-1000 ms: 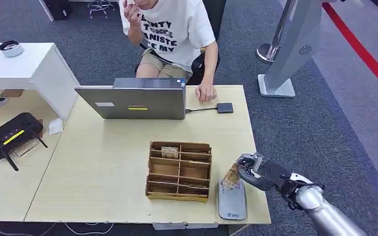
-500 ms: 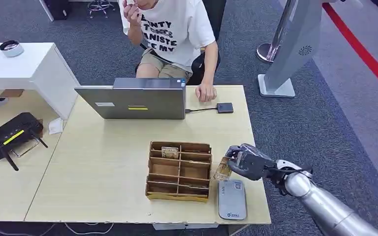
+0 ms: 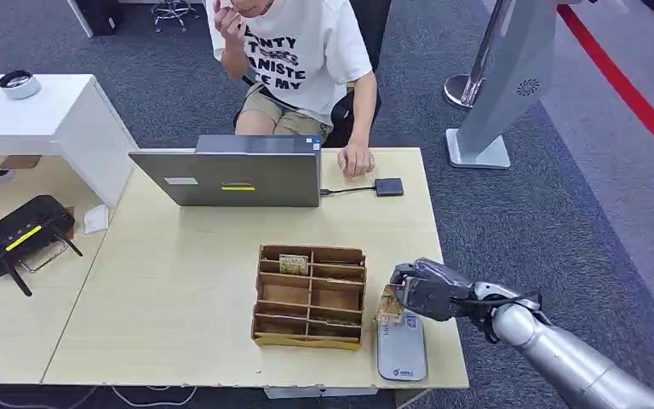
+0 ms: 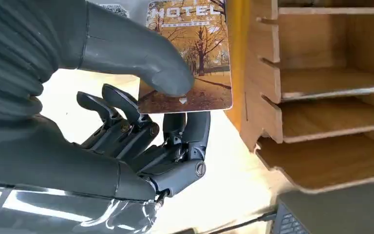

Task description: Pass the card to the sensor for recognition and then transmit it.

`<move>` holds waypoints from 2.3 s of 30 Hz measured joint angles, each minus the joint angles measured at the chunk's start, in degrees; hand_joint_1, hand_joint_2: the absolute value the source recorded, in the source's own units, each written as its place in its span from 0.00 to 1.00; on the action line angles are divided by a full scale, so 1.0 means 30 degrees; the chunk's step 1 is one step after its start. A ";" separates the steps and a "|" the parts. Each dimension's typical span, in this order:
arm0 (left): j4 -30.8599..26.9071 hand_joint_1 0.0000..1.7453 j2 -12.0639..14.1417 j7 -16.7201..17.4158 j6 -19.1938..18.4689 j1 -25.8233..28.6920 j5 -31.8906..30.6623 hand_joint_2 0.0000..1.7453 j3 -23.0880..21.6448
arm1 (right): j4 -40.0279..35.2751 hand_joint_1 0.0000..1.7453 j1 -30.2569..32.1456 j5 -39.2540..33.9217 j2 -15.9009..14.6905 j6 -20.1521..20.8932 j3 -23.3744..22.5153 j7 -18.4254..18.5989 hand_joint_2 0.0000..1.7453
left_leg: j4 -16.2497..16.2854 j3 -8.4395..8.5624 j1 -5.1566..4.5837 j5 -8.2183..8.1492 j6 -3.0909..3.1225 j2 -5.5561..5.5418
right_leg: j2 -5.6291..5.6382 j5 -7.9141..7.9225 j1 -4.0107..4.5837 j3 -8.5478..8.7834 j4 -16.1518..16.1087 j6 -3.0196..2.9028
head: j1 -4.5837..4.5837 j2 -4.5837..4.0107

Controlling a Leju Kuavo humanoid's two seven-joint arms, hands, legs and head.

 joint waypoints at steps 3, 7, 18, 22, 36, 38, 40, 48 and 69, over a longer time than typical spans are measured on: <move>0.0000 0.00 0.0007 0.0000 0.0007 0.0002 0.0000 0.00 0.0007 | 0.0000 1.00 -0.0008 0.0007 -0.0138 -0.0263 0.0240 0.0014 1.00 | 0.0000 0.0000 0.0000 0.0000 0.0000 -0.0001 | 0.0000 0.0001 0.0000 0.0000 0.0000 0.0001 | 0.0000 0.0000; 0.0000 0.00 0.0007 0.0000 0.0007 0.0002 0.0000 0.00 0.0008 | -0.0007 1.00 -0.0006 -0.0044 -0.0364 -0.0379 0.0393 -0.0058 1.00 | 0.0002 -0.0002 -0.0001 -0.0001 0.0000 0.0000 | 0.0000 0.0000 0.0000 0.0000 0.0000 0.0001 | 0.0000 0.0000; 0.0000 0.00 0.0007 0.0000 0.0014 0.0001 -0.0073 0.00 0.0015 | -0.0051 1.00 -0.0002 0.0124 -0.0677 -0.0219 0.0721 -0.0058 1.00 | 0.0002 0.0001 0.0000 -0.0001 0.0000 0.0001 | 0.0001 0.0001 0.0000 -0.0001 0.0000 0.0002 | 0.0000 0.0000; 0.0000 0.00 0.0007 0.0000 0.0007 0.0003 -0.0109 0.00 0.0015 | -0.0051 1.00 -0.0023 0.0167 -0.0685 -0.0131 0.0844 -0.0008 1.00 | 0.0002 0.0000 0.0000 0.0000 0.0000 0.0001 | 0.0001 0.0001 0.0000 0.0000 0.0000 0.0002 | 0.0000 0.0000; 0.0000 0.00 0.0007 0.0014 0.0014 -0.0001 -0.0233 0.00 0.0015 | 0.0131 1.00 -0.0203 0.0488 -0.0685 0.0000 0.1683 0.0189 1.00 | 0.0002 0.0000 -0.0001 0.0000 0.0000 0.0000 | 0.0000 0.0001 0.0000 0.0001 0.0000 0.0002 | 0.0000 0.0000; 0.0000 0.00 0.0007 0.0015 0.0014 -0.0003 -0.0277 0.00 0.0015 | 0.0175 1.00 -0.0234 0.0590 -0.0677 -0.0022 0.1799 0.0197 1.00 | 0.0002 0.0001 -0.0001 0.0000 0.0000 0.0000 | 0.0000 0.0001 0.0000 0.0002 0.0000 0.0002 | 0.0000 0.0000; 0.0000 0.00 0.0007 0.0015 0.0015 -0.0002 -0.0291 0.00 0.0015 | 0.0255 1.00 -0.0245 0.0648 -0.0655 -0.0058 0.1953 0.0298 1.00 | 0.0002 0.0000 0.0000 0.0000 0.0000 0.0000 | 0.0000 0.0001 0.0000 0.0003 0.0000 0.0002 | 0.0000 0.0000; 0.0000 0.00 0.0000 0.0015 0.0058 -0.0005 -0.0401 0.00 0.0015 | 0.0641 1.00 -0.0238 0.0955 -0.0459 -0.0291 0.2586 0.0474 1.00 | 0.0002 0.0000 -0.0001 0.0000 0.0000 0.0000 | 0.0000 0.0001 0.0000 0.0003 0.0000 0.0002 | 0.0000 0.0000; 0.0000 0.00 0.0000 0.0015 0.0058 -0.0004 -0.0546 0.00 0.0015 | 0.1209 1.00 -0.0241 0.1224 -0.0357 -0.0772 0.3132 0.0525 1.00 | 0.0003 0.0028 0.0000 0.0000 0.0000 0.0002 | 0.0001 0.0003 0.0000 0.0024 -0.0001 0.0005 | 0.0000 0.0000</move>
